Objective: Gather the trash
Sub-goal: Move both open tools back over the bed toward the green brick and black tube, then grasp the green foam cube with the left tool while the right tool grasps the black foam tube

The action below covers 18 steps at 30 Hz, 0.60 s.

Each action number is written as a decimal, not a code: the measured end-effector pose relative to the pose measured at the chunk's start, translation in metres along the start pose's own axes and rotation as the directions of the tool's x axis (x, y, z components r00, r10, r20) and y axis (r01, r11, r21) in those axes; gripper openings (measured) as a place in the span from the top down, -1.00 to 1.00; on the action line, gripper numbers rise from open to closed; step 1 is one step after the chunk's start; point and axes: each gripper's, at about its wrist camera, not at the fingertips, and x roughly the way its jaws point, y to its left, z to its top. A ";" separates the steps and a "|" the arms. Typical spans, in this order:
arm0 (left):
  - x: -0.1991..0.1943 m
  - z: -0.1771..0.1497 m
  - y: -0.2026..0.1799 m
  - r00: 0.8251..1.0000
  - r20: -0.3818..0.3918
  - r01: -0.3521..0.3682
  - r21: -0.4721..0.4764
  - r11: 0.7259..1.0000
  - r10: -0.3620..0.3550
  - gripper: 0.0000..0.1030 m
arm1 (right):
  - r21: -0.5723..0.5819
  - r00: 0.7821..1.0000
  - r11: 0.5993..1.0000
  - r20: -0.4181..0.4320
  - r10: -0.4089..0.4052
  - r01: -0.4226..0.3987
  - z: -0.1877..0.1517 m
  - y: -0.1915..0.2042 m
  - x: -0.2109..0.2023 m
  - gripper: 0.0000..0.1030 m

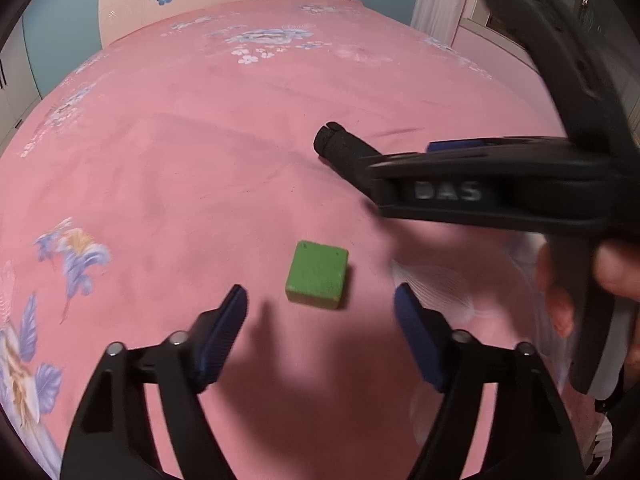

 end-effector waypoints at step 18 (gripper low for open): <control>0.005 -0.002 0.023 1.000 -0.026 -0.002 -0.063 0.998 0.001 0.38 | 0.005 1.000 1.000 0.006 0.024 -0.024 -0.008 0.008 0.010 0.29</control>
